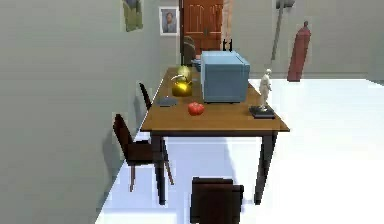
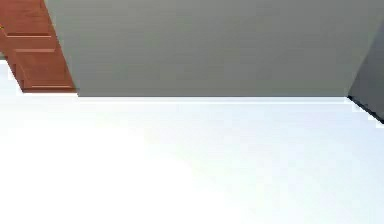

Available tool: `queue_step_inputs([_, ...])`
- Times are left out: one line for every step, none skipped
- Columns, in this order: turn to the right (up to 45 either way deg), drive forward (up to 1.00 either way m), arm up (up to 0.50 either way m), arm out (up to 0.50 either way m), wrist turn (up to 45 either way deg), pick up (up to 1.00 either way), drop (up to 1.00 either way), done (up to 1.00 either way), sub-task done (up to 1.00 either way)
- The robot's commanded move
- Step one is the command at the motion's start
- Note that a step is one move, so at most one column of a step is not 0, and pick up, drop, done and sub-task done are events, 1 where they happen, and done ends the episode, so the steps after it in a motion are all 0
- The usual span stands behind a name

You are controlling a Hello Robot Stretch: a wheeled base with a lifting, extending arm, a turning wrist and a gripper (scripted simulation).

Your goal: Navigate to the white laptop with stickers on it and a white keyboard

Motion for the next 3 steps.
queue_step_inputs([45.0, 0.0, 0.0, 0.0, 0.0, 0.0, 0.0, 0.0, 0.0])
queue_step_inputs([9.0, 0.0, 0.0, 0.0, 0.0, 0.0, 0.0, 0.0, 0.0])
queue_step_inputs([0.0, 0.7, 0.0, 0.0, 0.0, 0.0, 0.0, 0.0, 0.0])
